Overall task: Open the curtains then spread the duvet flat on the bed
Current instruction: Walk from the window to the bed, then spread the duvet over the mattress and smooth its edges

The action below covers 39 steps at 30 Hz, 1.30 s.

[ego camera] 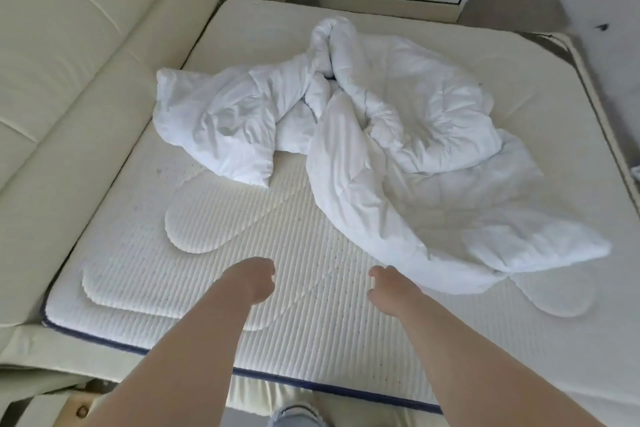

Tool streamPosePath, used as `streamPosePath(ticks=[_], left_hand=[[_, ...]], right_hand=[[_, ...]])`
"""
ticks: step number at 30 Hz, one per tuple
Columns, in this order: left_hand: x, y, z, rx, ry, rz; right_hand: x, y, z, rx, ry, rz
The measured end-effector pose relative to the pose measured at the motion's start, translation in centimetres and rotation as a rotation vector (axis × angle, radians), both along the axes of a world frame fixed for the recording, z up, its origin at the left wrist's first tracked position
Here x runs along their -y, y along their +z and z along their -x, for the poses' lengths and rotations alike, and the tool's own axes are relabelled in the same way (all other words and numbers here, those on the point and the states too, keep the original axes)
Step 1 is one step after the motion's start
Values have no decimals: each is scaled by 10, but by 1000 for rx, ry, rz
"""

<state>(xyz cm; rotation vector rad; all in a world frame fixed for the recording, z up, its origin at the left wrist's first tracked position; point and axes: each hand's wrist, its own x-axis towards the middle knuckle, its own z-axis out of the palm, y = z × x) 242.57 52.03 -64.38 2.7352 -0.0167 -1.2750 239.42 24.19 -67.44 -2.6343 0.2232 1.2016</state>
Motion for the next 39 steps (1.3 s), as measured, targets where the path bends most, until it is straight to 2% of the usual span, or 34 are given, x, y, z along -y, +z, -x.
streamPosePath(ticks=[7, 15, 17, 21, 25, 27, 30, 32, 36, 39], left_hand=[[52, -59, -40, -4, -54, 56], [95, -127, -30, -86, -98, 62], [100, -141, -27, -109, -73, 55], [105, -147, -24, -128, -60, 36], [120, -120, -28, -115, -50, 58], [128, -94, -31, -77, -17, 77], [143, -64, -36, -22, 160, 133], [155, -52, -37, -31, 363, 221], [181, -38, -35, -241, 900, 545], [210, -33, -33, -385, 1158, 818]], right_hand=[[32, -72, -68, 37, -267, -27], [84, -159, -109, 26, -395, -90], [99, -173, -107, 44, -349, -74], [112, -167, -93, 247, -203, -61], [109, -128, -60, 235, -150, -161], [108, -94, -43, 329, -119, -133], [110, -46, -27, 505, -176, -186], [112, -19, -22, 514, -245, -269], [119, 26, -9, 454, -196, -325], [126, 45, 4, 409, -140, -319]])
